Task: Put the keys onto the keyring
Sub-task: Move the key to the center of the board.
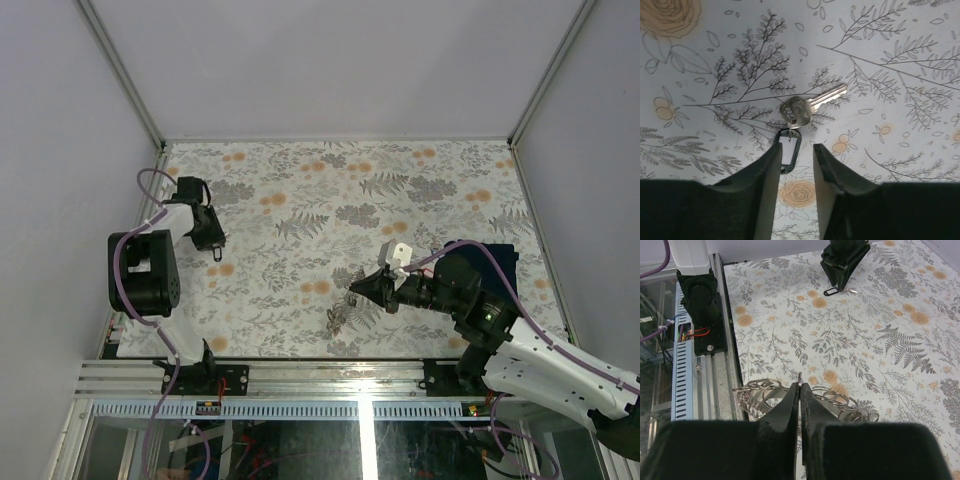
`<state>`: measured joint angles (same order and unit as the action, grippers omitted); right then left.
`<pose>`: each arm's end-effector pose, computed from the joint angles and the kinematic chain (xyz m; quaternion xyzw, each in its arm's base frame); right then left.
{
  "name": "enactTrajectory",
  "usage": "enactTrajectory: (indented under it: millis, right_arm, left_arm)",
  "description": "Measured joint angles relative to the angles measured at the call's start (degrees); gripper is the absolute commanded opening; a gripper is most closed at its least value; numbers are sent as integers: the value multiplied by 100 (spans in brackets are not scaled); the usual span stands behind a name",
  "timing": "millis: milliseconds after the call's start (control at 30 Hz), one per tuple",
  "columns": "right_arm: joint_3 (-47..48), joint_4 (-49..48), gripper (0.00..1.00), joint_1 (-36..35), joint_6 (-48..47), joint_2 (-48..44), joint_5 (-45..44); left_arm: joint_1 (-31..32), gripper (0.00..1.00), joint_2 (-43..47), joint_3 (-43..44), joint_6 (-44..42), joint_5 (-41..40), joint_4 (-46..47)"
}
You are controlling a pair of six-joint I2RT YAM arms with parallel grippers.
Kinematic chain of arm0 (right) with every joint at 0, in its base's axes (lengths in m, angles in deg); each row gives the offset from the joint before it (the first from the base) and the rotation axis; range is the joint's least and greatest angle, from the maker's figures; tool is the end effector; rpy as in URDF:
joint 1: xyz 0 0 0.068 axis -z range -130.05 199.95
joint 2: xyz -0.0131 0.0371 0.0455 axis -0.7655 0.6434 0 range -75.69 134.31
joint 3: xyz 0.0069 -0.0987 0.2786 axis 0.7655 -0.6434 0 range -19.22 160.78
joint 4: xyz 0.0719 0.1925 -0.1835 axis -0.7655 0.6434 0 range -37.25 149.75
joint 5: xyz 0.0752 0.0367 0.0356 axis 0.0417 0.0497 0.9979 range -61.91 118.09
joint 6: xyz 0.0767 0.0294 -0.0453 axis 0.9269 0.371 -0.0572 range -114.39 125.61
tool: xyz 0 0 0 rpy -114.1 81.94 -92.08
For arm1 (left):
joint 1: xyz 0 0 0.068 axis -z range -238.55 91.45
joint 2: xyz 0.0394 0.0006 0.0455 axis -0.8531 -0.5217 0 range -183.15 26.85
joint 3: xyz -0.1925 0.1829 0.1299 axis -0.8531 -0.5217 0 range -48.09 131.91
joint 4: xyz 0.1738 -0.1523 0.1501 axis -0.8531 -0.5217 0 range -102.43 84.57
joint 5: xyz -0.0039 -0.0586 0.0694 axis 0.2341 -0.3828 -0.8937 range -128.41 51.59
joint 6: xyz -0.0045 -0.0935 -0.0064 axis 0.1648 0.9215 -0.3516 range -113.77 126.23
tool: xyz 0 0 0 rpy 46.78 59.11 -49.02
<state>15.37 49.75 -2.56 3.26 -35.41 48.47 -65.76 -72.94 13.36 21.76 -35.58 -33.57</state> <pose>0.1095 0.1911 0.3261 -0.4365 0.5758 0.4039 0.5611 0.3710 0.0427 0.1372 -0.1880 0.9605 -0.0389 0.2014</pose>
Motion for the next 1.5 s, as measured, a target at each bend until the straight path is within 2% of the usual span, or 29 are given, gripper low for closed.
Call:
enactTrajectory:
  millis: [167, 600, 900, 1267, 1500]
  right_arm:
    - [0, -31, 0, 0, 2, 13, 9]
    - [0, -33, 0, 0, 2, 83, 15]
    - [0, -35, 0, 0, 0, 92, 11]
    - [0, -31, 0, 0, 0, 66, 7]
    - [0, -28, 0, 0, -2, 28, 2]
  left_arm:
    - [-11, 25, -146, 186, -103, 81, 20]
    - [-63, 27, -175, 323, -221, -166, 0]
    - [-68, 17, -420, 323, -278, -146, -24]
    - [-68, 0, -461, 348, -343, -111, -35]
    - [-66, 0, -391, 343, -417, -111, -37]
